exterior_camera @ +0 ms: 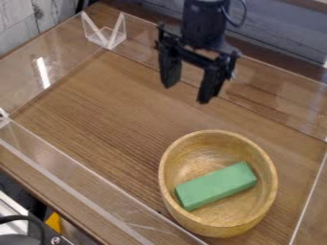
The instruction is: Remove the green block from inside the brown bowl and put it on the table
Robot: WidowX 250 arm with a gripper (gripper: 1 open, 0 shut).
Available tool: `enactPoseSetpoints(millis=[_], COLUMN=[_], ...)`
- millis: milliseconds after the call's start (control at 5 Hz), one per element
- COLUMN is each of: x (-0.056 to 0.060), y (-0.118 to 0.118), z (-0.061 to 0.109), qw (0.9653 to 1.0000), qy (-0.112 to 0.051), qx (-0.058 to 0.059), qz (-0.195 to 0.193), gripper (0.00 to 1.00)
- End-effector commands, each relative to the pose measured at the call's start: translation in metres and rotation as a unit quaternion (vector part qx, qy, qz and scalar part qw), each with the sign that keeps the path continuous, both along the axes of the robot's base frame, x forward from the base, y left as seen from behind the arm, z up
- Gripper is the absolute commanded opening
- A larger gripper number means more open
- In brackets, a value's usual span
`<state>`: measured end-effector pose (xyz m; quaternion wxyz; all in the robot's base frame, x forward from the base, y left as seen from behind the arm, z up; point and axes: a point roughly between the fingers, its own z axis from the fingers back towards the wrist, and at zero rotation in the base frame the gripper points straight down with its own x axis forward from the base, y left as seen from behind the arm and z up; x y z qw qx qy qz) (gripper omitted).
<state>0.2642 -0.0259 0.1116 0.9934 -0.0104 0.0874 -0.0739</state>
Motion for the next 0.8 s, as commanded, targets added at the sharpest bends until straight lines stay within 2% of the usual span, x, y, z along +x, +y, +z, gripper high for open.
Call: enactPoseSetpoints(millis=[0, 200, 400, 600], x=[-0.019, -0.046, -0.069, -0.085], y=[-0.025, -0.068, -0.105, -0.091], z=[0.010, 0.001, -0.012, -0.004], qw=[0.9971, 0.9862, 0.9722, 0.9690], qy=[-0.015, -0.008, -0.003, -0.018], qx=[-0.012, -0.020, -0.025, -0.028], qz=[-0.074, -0.164, -0.233, -0.245], gripper=[1.00, 1.00, 1.00, 1.00])
